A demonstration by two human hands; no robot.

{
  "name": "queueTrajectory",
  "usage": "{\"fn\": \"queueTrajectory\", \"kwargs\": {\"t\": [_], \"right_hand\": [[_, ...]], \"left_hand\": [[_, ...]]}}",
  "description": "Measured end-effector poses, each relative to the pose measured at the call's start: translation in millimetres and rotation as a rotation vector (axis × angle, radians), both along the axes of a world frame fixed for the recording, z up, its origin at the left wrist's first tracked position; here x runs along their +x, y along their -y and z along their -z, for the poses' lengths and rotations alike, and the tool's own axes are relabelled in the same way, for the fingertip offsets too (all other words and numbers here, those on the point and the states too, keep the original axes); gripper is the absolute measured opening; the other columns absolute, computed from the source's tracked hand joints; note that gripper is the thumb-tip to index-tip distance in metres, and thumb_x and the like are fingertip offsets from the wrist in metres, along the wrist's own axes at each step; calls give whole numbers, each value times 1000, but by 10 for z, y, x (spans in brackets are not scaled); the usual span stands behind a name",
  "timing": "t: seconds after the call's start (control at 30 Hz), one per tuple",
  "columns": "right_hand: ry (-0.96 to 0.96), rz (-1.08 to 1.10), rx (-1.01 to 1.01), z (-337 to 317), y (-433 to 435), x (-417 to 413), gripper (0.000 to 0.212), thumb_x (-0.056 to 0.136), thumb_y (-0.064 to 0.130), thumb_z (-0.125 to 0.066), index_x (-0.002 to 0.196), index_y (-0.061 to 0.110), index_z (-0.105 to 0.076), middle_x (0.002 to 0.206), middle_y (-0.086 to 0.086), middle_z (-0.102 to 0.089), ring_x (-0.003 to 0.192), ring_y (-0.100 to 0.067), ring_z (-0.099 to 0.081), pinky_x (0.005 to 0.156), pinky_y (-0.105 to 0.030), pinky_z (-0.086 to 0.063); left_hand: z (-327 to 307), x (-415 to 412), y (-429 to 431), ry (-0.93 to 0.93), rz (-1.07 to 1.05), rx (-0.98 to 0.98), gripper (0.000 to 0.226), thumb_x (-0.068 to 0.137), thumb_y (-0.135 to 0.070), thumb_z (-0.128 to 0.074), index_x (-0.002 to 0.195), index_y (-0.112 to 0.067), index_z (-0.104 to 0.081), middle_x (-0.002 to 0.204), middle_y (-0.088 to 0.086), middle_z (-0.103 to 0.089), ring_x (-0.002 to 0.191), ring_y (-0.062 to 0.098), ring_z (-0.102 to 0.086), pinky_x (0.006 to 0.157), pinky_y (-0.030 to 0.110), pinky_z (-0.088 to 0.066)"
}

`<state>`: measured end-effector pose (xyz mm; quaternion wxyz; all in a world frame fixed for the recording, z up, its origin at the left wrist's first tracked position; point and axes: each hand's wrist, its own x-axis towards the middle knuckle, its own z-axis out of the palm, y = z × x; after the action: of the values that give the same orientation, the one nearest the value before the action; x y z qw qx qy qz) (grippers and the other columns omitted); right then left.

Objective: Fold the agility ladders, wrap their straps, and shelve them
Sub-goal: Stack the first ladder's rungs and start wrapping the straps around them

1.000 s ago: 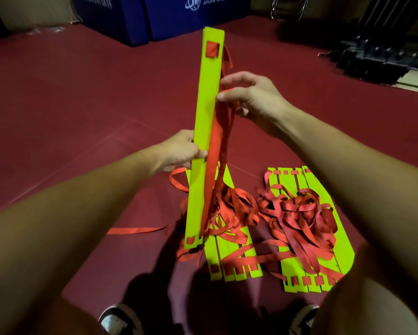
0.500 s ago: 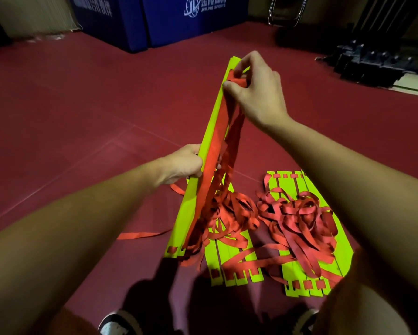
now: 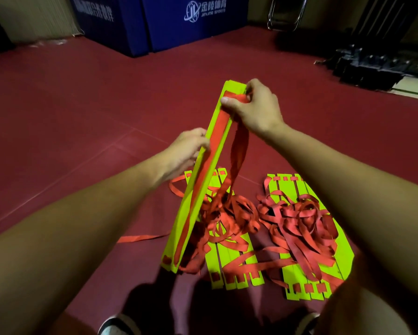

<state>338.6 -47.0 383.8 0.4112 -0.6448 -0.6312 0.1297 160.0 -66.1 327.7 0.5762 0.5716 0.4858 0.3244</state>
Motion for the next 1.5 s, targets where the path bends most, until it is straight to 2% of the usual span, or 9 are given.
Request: {"fn": "queueTrajectory", "kwargs": {"t": [0.1, 0.3, 0.47, 0.63, 0.73, 1.03, 1.17, 1.3, 1.5], "right_hand": [[34, -67, -19, 97, 29, -136, 48, 73, 61, -73, 89, 21, -51, 80, 2, -63, 84, -28, -62, 71, -37, -45], [46, -193, -109, 21, 29, -173, 53, 69, 47, -83, 108, 21, -59, 91, 2, -69, 83, -20, -65, 77, -34, -49], [-265, -322, -291, -106, 117, -104, 34, 77, 8, -80, 99, 11, -54, 78, -11, -71, 51, -7, -60, 48, -19, -41], [-476, -385, -381, -116, 158, -93, 26, 82, 13, -78, 86, 18, -53, 69, -4, -63, 46, -8, -46, 48, -19, -35], [-351, -371, -361, -130, 192, -95, 27, 84, 20, -78, 85, 16, -51, 63, 1, -63, 39, -1, -49, 40, -16, -32], [-381, -432, -520, -144, 200, -134, 26, 91, 22, -70, 110, 7, -59, 67, -3, -67, 50, -10, -58, 51, -21, -41], [-242, -469, -437, -85, 231, -168, 28, 98, 9, -59, 124, 1, -56, 76, -14, -64, 57, -17, -55, 49, -19, -47], [-154, -477, -392, -23, 207, -175, 20, 102, 10, -51, 111, -5, -61, 76, -13, -59, 60, -16, -54, 50, -16, -44], [-103, -435, -321, 4, 158, -174, 28, 98, 27, -59, 95, 1, -68, 75, -2, -57, 68, -11, -47, 51, -14, -35]], "left_hand": [[-102, 68, -63, 71, -39, 108, 14, 97, -19, -64, 107, -27, -62, 89, 1, -66, 73, 9, -64, 64, 23, -52], [-151, -1, -120, 8, -134, 192, 18, 99, -13, -58, 104, -30, -61, 89, 4, -64, 86, 20, -61, 76, 35, -44], [-206, -96, -134, 0, -187, 229, 17, 96, -13, -64, 105, -27, -64, 92, 4, -70, 79, 15, -65, 66, 22, -53], [-199, -147, -160, -55, -192, 270, 23, 92, -12, -68, 110, -26, -69, 81, 4, -70, 70, 16, -65, 72, 31, -52], [-206, -164, -154, -97, -219, 294, 23, 84, -23, -71, 103, -34, -72, 87, 10, -75, 80, 29, -72, 84, 44, -59], [-210, -257, -134, -180, -249, 320, 28, 69, -32, -67, 93, -46, -70, 82, 10, -74, 84, 36, -72, 84, 53, -58], [-262, -249, -98, -162, -241, 280, 28, 68, -33, -66, 93, -44, -71, 79, 3, -74, 76, 25, -70, 72, 39, -55], [-287, -251, -82, -140, -208, 241, 26, 73, -28, -66, 95, -42, -71, 85, -8, -75, 86, 17, -70, 83, 35, -53], [-347, -255, -58, -73, -164, 192, 19, 90, -14, -56, 93, -29, -68, 73, -12, -66, 62, 2, -61, 60, 17, -46]]}}
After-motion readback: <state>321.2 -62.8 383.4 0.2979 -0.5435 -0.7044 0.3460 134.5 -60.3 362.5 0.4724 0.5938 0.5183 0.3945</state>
